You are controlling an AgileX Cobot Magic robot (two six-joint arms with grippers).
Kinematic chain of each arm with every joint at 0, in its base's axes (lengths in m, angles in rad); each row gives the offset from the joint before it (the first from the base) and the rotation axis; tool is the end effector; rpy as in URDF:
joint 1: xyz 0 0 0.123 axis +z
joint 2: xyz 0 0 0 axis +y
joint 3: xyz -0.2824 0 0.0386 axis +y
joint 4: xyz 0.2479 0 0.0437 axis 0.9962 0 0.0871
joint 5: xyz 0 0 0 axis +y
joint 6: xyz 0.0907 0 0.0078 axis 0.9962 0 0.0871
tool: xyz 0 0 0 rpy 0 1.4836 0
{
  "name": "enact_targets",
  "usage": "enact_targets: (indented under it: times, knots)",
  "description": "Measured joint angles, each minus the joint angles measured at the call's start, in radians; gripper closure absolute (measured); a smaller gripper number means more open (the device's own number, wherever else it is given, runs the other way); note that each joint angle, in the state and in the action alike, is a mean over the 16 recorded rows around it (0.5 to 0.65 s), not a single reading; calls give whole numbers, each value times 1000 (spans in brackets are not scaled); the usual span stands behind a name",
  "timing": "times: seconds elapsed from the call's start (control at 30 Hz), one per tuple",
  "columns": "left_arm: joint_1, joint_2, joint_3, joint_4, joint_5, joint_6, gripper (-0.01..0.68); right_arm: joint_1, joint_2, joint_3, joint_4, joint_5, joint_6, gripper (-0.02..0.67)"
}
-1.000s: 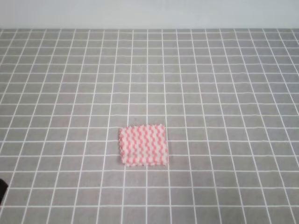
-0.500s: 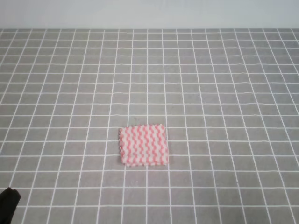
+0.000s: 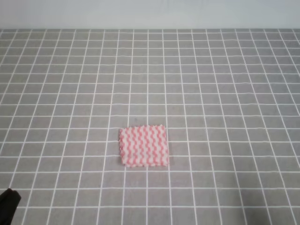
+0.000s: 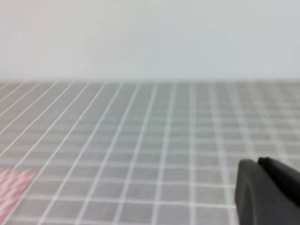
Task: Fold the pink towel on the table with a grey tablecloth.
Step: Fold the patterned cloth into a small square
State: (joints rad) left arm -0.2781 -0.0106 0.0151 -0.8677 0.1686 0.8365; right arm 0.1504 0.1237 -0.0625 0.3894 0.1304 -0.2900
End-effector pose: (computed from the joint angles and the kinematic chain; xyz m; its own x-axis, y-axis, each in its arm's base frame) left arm 0.0502 -0.0265 0.1987 -0.0354 -0.0148 -0.9993 0.3946 0.9184 -0.0276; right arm 0.0637 0.0143 0.2159 -0.1122 0.0802 -0.9904 -0.1883 0.9770 0.1005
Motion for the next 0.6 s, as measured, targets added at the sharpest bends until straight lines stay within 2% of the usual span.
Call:
enact_targets:
  times: [0.23,0.6]
  knots:
    - [0,2,1,0,-1,0,675,-113,-121,53,5,77,-1,666]
    - [0,4,2,0,0,0,675,-134,-148,75,24,179,-2,666]
